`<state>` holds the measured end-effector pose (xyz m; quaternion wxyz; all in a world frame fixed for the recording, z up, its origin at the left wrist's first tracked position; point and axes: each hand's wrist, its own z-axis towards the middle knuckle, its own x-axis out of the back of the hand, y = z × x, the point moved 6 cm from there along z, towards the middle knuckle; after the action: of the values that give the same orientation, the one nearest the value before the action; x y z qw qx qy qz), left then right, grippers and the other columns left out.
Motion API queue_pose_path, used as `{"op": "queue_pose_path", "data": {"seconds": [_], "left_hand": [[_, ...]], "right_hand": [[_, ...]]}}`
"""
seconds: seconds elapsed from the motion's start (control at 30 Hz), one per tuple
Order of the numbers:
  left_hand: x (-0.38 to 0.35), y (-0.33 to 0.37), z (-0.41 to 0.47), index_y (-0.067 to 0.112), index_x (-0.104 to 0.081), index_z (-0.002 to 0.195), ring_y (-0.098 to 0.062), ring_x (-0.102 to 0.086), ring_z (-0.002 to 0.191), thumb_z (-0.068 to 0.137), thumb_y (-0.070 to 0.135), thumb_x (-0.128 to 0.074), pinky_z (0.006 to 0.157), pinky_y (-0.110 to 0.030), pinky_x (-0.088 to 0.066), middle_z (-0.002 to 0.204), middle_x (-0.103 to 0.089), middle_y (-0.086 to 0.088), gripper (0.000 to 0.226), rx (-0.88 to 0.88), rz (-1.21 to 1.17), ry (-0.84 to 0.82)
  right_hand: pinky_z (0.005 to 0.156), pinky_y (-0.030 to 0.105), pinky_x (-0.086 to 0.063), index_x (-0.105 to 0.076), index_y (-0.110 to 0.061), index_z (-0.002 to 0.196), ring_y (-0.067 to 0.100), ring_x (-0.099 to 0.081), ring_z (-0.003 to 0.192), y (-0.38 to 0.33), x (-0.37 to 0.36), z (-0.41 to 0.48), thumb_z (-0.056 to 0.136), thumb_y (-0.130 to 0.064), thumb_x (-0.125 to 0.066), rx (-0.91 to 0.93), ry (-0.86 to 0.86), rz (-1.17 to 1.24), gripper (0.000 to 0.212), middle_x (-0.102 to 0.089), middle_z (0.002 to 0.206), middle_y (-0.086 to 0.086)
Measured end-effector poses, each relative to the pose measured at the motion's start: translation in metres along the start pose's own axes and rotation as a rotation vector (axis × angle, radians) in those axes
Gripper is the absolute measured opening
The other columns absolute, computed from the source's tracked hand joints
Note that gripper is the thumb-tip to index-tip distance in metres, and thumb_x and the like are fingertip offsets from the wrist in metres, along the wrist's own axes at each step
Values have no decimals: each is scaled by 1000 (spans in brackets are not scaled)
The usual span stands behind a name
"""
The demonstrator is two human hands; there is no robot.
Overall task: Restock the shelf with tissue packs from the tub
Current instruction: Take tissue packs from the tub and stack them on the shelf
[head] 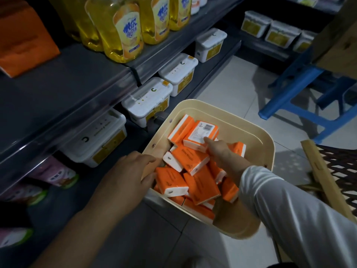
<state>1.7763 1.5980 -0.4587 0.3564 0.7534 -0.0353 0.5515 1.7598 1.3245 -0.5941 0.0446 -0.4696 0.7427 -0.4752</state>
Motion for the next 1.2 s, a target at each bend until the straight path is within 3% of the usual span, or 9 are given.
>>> {"op": "queue_pose_path", "data": {"seconds": [0.1, 0.2, 0.33, 0.43, 0.6, 0.77, 0.87, 0.93, 1.2], "left_hand": [[0, -6, 2, 32, -49, 129, -6, -46, 107, 91, 32, -54, 88, -28, -45, 117, -46, 13, 38, 17, -27, 4], [2, -8, 1, 30, -48, 131, -6, -46, 108, 91, 32, -55, 88, -26, -44, 119, -47, 13, 40, 22, -39, 7], [4, -8, 0, 29, -44, 134, -5, -49, 106, 89, 35, -57, 85, -22, -43, 120, -50, 12, 47, 52, -139, 20], [5, -7, 1, 29, -37, 139, -2, -51, 105, 87, 43, -56, 84, -22, -42, 121, -53, 14, 57, 135, -334, 44], [8, 8, 3, 33, -37, 131, 4, -59, 101, 65, 59, -60, 75, -12, -46, 116, -57, 19, 75, 160, -754, 92], [12, -3, -5, 19, -60, 113, -11, -70, 87, 73, 43, -71, 75, -36, -57, 100, -72, 0, 48, 373, -1117, 339], [20, -24, -8, 23, -60, 105, -13, -70, 86, 85, 22, -64, 81, -44, -55, 97, -71, 1, 20, 475, -1114, 478], [26, -35, -9, 23, -57, 110, -14, -68, 93, 84, 23, -65, 86, -46, -53, 101, -69, 4, 27, 477, -1080, 495], [34, -53, -18, 36, -56, 100, -17, -64, 101, 61, 42, -67, 90, -50, -49, 103, -68, 9, 41, 493, -911, 423]], "right_hand": [[69, 30, -51, -61, -9, 93, 22, -59, 82, 5, -9, 9, 87, -19, -62, -43, 13, 62, 11, -60, 89, 7], [76, 35, -53, -56, -11, 69, 22, -59, 75, 7, -5, 11, 79, -14, -70, -69, 70, 19, 17, -58, 69, 6], [81, 39, -56, -69, -6, 92, 23, -66, 76, -16, -5, -6, 63, -24, -75, 43, 24, 42, 34, -69, 79, 8], [79, 44, -55, -64, -11, 101, 25, -66, 84, -51, 0, -49, 54, -38, -65, 358, 62, -50, 54, -69, 94, 8], [72, 32, -44, -60, -7, 104, 20, -52, 84, -95, -16, -170, 69, -21, -71, 1112, -44, -355, 38, -56, 92, 9], [70, 28, -38, -62, -6, 107, 22, -49, 79, -96, -48, -213, 69, -18, -75, 1516, -141, -419, 41, -55, 85, 13], [74, 18, -41, -67, -9, 105, 8, -51, 78, -88, -47, -182, 79, -29, -72, 1182, -308, -193, 33, -57, 89, 9], [80, 23, -44, -66, -11, 107, 6, -53, 84, -67, -37, -128, 84, -25, -67, 868, -152, -165, 26, -60, 96, 8], [103, 34, -29, -34, -7, 138, 34, -38, 130, 3, -26, -16, 86, -28, -63, 462, -82, -898, 64, -41, 140, 18]]}}
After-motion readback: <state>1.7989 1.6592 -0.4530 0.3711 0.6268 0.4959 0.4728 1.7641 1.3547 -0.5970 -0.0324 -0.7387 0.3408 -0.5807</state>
